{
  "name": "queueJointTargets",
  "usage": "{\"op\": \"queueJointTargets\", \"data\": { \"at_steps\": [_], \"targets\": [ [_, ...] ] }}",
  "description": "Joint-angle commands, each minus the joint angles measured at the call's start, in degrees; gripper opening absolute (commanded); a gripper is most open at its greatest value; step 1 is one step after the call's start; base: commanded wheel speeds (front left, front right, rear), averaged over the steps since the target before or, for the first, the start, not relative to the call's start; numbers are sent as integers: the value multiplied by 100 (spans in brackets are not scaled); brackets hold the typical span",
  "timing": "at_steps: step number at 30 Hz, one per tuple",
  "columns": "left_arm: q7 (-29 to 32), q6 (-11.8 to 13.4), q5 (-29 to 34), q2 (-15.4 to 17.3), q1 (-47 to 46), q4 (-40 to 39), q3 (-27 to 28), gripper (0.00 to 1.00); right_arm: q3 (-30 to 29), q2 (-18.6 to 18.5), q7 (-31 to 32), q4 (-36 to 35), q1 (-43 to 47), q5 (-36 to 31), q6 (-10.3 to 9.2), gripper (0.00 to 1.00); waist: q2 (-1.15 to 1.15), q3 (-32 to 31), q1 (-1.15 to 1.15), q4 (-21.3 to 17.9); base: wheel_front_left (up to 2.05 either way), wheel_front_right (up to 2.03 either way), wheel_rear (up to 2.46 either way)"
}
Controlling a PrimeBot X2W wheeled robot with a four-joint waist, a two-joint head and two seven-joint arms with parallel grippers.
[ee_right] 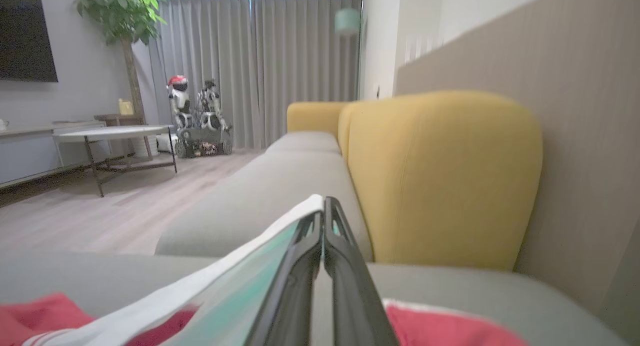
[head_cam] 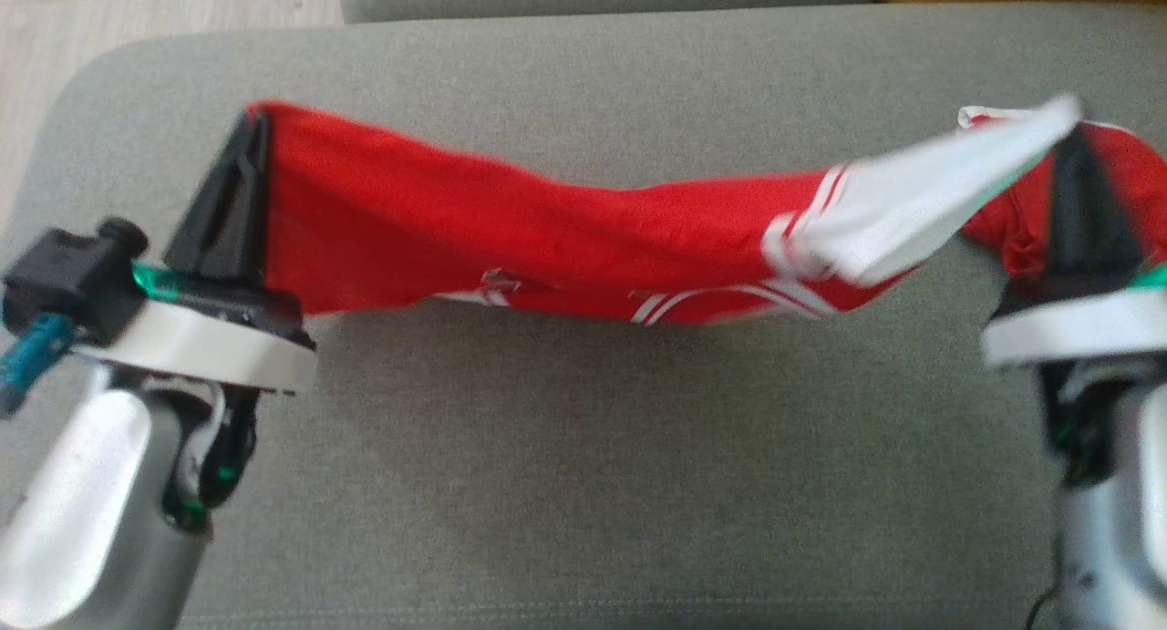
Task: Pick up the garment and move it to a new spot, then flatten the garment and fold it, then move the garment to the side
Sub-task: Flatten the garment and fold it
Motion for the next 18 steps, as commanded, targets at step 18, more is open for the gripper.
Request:
{"op": "queueJointTargets", "data": {
  "at_steps": [18],
  "targets": [
    [575,86,277,484,-2528,-1119,583,0,-178,-1219,1231,-1843,-3642,332,-5,0,0,-447,0,-13,0,0,0]
  ]
}}
